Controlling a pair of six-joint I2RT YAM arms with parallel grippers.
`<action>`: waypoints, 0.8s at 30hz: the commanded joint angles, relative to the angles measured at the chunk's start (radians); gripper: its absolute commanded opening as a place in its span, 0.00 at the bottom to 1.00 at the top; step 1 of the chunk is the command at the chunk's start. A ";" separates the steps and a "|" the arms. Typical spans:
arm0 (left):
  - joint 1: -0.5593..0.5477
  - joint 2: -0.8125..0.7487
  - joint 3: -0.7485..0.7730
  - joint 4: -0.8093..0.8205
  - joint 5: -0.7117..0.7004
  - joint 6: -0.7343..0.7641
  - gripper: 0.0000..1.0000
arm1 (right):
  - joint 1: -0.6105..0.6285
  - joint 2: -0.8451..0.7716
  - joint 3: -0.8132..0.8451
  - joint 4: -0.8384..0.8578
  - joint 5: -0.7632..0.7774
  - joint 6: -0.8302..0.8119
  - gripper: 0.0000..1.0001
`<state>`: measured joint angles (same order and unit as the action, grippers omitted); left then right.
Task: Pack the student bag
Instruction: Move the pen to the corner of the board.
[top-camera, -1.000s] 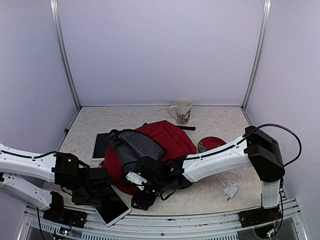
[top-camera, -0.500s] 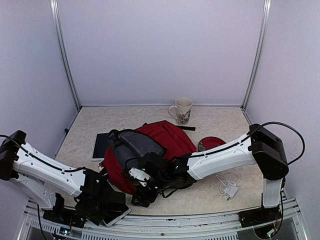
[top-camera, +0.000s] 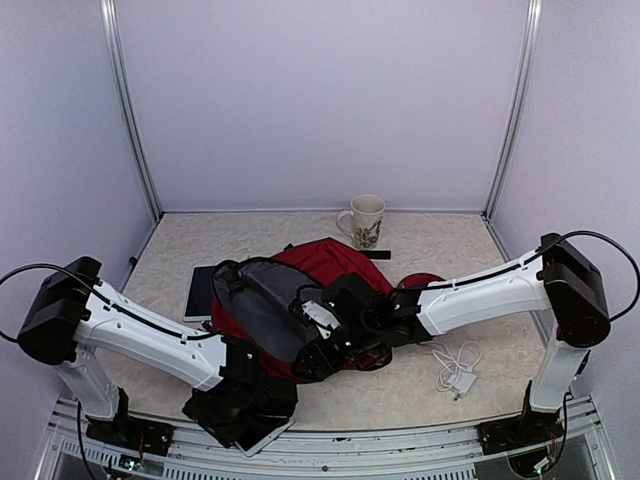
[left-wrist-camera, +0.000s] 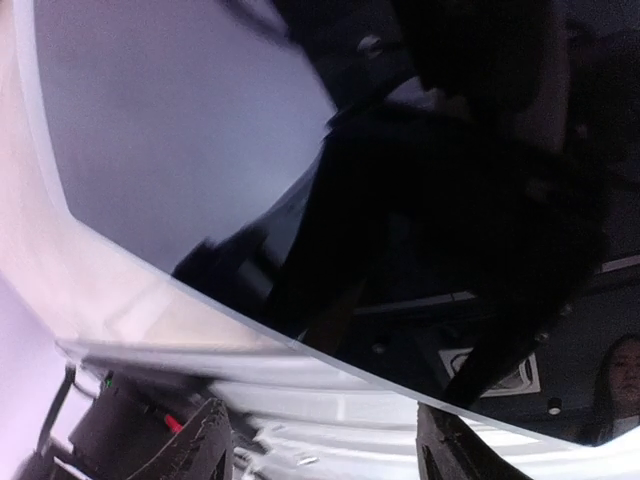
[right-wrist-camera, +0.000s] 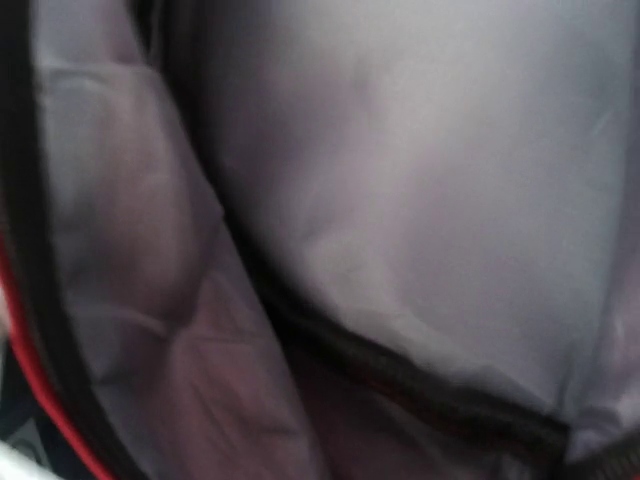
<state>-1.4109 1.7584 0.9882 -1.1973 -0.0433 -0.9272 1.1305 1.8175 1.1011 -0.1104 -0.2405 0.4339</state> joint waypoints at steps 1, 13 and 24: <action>0.037 0.085 0.183 0.502 -0.199 0.075 0.62 | -0.015 -0.095 -0.060 -0.035 0.061 0.068 0.77; 0.082 -0.027 0.139 0.627 -0.086 0.095 0.63 | -0.033 -0.323 -0.192 -0.262 0.177 0.203 0.77; 0.022 0.063 0.258 0.628 -0.098 0.191 0.61 | -0.050 -0.621 -0.351 -0.784 0.179 0.540 0.75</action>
<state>-1.3342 1.7393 1.1484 -0.5842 -0.1165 -0.8108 1.0813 1.2438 0.7731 -0.6052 -0.0898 0.8165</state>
